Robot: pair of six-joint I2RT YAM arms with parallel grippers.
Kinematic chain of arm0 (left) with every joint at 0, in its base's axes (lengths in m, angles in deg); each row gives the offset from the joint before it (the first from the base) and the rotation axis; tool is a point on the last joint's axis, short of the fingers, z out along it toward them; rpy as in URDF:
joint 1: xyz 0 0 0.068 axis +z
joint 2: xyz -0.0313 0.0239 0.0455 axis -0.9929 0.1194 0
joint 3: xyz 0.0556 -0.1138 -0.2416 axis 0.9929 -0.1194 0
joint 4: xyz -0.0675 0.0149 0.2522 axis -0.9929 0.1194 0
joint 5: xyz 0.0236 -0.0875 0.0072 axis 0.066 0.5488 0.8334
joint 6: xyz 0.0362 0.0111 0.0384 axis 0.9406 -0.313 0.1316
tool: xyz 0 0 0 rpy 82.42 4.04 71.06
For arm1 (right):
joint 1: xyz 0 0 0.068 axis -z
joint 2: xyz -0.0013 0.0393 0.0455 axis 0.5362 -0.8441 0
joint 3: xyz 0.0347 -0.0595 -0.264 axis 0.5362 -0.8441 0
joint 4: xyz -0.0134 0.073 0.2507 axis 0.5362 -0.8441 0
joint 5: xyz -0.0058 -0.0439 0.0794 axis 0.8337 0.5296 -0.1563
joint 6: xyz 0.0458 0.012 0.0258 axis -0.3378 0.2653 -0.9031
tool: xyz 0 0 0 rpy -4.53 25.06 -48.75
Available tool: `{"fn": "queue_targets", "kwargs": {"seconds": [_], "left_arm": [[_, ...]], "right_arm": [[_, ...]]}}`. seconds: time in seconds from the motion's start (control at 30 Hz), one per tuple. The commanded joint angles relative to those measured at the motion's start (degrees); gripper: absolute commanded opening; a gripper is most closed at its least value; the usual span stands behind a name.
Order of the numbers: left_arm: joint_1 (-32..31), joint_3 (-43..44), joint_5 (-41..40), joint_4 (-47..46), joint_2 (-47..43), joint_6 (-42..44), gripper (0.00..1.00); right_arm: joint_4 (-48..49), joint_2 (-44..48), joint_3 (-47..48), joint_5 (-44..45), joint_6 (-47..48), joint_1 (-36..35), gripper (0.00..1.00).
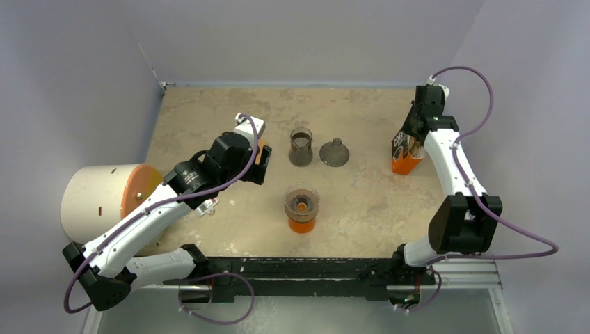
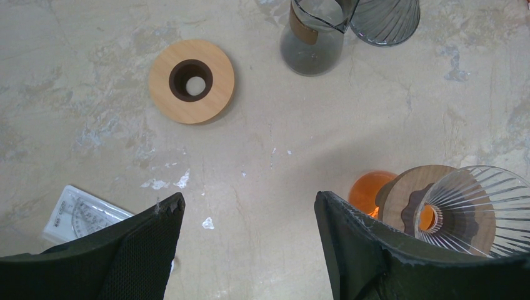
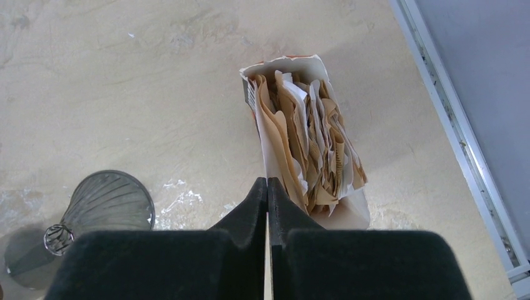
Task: Place the coffee filter in the dripper
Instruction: Pick up the coffee filter from the coffee filter holder.
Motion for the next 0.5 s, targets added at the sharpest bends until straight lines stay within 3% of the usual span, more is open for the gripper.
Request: {"fn": "queue_targets", "kwargs": {"seconds": [0.0, 0.47], "left_arm": [[0.4, -0.4, -0.4, -1.8, -0.6, 0.4, 0.75], [0.4, -0.4, -0.4, -1.8, -0.8, 0.3, 0.75]], "right_arm": [[-0.6, 3.3, 2.5, -0.1, 0.9, 0.4, 0.00], [-2.1, 5.5, 4.2, 0.3, 1.0, 0.4, 0.00]]}}
